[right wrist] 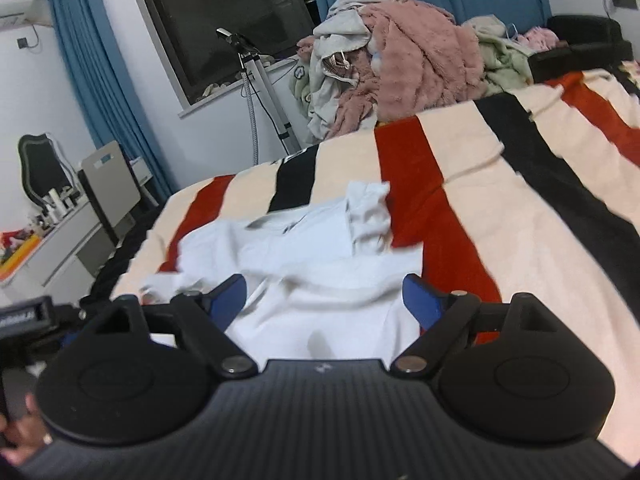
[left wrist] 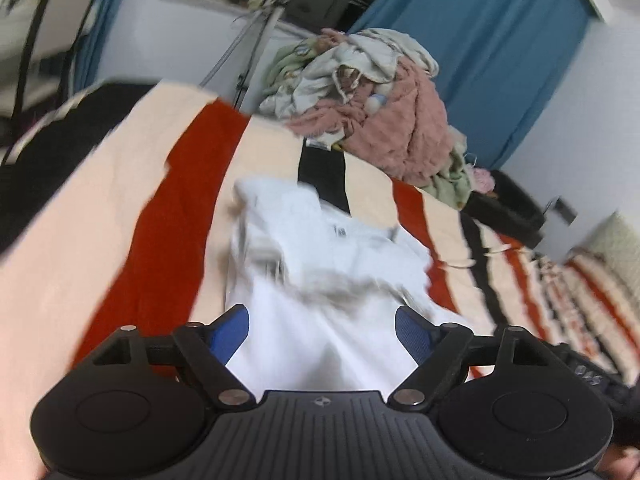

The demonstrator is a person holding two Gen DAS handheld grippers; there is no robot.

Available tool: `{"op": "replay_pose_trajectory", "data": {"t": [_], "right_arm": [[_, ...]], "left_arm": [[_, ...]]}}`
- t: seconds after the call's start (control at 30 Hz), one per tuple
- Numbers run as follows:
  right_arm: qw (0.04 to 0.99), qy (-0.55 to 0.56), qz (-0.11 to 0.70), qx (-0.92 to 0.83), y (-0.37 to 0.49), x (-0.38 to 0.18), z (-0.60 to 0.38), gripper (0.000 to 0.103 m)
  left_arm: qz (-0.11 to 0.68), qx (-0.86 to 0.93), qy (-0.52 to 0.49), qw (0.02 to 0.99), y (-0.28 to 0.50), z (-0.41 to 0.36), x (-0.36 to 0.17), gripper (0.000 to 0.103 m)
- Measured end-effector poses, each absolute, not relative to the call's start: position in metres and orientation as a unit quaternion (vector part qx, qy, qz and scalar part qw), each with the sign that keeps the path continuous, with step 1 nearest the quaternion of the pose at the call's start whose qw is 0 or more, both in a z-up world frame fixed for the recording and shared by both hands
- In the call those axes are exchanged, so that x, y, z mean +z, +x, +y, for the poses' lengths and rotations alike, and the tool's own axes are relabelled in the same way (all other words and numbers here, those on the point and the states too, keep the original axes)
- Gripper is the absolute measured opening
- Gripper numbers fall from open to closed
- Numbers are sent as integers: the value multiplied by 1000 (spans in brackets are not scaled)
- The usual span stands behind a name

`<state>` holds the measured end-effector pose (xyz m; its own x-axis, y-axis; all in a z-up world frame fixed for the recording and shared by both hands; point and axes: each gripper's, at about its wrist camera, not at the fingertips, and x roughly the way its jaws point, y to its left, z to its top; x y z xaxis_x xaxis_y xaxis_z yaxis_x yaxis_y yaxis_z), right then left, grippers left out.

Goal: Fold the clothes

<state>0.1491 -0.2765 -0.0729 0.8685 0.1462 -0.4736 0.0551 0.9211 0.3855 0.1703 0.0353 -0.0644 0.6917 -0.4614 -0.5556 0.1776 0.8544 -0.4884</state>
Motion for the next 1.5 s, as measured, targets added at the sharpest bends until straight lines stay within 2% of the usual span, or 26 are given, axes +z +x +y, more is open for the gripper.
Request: {"op": "replay_pose_trajectory", "data": {"t": [0.17,0.37,0.43,0.47,0.53,0.6,0.7,0.73,0.77,0.8,0.83,0.87,0.97,1.3,1.5], "right_arm": [[931,221,287,38,93,-76,-257,86],[850,412,317,84,47,-113,-257,88],[836,440,318,79,53,-127,-258,88],[829,453,318,77,56,-134,-258,86],[814,480,319,72,61,-148,-259,77],[798,507,319,67,67,-161,-260,70],[780,540,311,60,72,-176,-262,68],[781,541,307,52,70,-176,-264,65],[782,543,304,44,69,-176,-267,54],[783,544,301,35,67,-176,-269,47],[784,545,297,27,65,-175,-271,33],[786,545,291,22,63,-175,-273,23],[792,545,274,7,56,-172,-279,15],[820,528,221,-31,29,-159,-293,12],[857,482,183,-14,-23,-134,-280,11]], "left_arm": [[401,-170,-325,839,108,70,-95,86],[446,-185,-470,739,92,84,-154,85],[447,-189,-503,716,103,80,-170,82],[447,-184,-510,711,109,76,-175,76],[441,-164,-509,721,119,70,-183,61],[434,-147,-504,732,124,69,-188,28],[425,-142,-505,737,123,74,-192,10],[420,-143,-510,737,121,76,-192,9],[413,-144,-513,738,120,77,-190,8],[407,-146,-513,742,119,78,-187,7],[398,-149,-510,748,118,79,-184,7],[390,-153,-505,754,116,78,-179,6],[373,-165,-495,768,112,76,-167,5],[342,-182,-473,791,105,74,-146,4],[289,-198,-453,820,61,90,-104,3]]}}
